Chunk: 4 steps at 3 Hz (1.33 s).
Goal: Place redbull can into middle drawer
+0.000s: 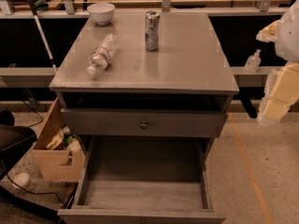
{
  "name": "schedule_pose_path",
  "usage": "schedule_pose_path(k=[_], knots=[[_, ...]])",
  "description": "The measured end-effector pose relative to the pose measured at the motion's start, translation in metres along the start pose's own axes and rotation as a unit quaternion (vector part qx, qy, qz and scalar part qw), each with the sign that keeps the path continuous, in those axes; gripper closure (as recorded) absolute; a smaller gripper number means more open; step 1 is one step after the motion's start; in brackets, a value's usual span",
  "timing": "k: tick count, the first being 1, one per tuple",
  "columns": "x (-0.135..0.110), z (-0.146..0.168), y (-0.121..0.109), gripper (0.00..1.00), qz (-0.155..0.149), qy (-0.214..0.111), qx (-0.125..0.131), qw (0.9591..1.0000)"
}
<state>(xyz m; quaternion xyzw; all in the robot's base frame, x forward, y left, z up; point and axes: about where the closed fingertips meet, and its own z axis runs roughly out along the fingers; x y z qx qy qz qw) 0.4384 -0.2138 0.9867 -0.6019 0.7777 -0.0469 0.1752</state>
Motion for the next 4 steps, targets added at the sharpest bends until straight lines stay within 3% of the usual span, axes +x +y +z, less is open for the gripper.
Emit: schedule_pose_path(k=[2, 3, 4], knots=[[0.001, -0.003, -0.001, 0.0, 0.009, -0.007, 0.01, 0.9999], [0.016, 0.012, -0.016, 0.0, 0.053, -0.052, 0.023, 0.997], [0.023, 0.032, -0.051, 0.0, 0.1, -0.145, 0.053, 0.983]])
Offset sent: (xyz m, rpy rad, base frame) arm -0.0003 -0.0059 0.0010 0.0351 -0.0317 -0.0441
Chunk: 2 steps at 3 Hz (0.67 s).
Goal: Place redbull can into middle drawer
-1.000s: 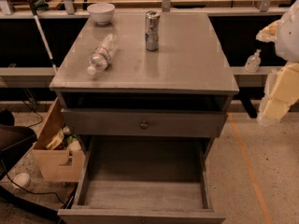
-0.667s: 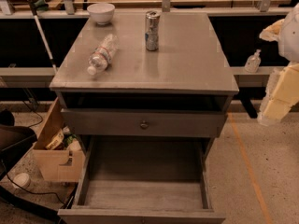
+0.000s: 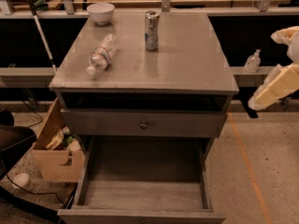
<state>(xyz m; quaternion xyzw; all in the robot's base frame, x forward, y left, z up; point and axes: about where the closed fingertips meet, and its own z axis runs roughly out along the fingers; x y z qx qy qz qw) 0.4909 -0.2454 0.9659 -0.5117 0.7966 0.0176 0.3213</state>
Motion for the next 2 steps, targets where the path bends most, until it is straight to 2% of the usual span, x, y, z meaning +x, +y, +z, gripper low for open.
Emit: schedule_pose_path(k=[1, 2], knots=[[-0.021, 0.021, -0.058, 0.0, 0.025, -0.126, 0.046, 0.9907], [-0.047, 0.032, -0.119, 0.0, 0.052, -0.229, 0.098, 0.9672]])
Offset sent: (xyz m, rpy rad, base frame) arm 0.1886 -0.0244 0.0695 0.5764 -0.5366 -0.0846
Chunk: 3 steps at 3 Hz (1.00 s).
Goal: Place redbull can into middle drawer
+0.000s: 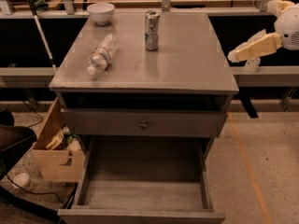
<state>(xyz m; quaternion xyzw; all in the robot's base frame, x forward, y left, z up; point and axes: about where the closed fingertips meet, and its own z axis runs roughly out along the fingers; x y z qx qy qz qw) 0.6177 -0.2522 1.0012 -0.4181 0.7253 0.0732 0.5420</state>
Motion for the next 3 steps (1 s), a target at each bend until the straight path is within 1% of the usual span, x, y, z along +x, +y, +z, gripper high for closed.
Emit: schedule_pose_path(k=[1, 2, 3], knots=[[0.0, 0.0, 0.001, 0.0, -0.001, 0.001, -0.001, 1.0], [-0.011, 0.028, -0.011, 0.0, 0.018, -0.036, 0.006, 0.9992], [-0.029, 0.096, -0.041, 0.0, 0.058, -0.098, -0.001, 0.9935]])
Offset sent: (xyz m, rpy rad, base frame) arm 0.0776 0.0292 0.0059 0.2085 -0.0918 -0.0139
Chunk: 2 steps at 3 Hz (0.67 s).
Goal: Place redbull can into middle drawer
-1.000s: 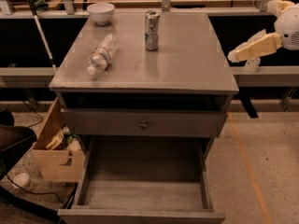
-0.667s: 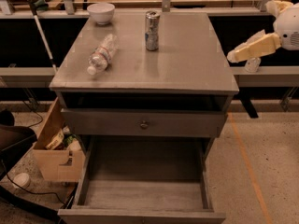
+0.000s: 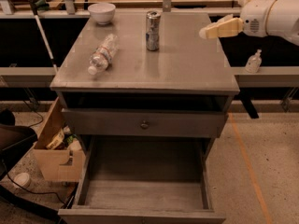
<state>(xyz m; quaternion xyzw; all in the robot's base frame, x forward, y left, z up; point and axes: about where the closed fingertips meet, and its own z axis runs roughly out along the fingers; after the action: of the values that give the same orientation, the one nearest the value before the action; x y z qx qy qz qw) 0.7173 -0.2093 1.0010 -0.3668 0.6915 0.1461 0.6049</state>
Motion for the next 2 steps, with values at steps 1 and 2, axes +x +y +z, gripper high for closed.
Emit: schedule_pose_path(k=[1, 2], knots=[[-0.011, 0.052, -0.015, 0.0, 0.02, -0.039, -0.02, 0.9989], [-0.015, 0.1, -0.018, 0.0, 0.037, -0.07, -0.046, 0.9958]])
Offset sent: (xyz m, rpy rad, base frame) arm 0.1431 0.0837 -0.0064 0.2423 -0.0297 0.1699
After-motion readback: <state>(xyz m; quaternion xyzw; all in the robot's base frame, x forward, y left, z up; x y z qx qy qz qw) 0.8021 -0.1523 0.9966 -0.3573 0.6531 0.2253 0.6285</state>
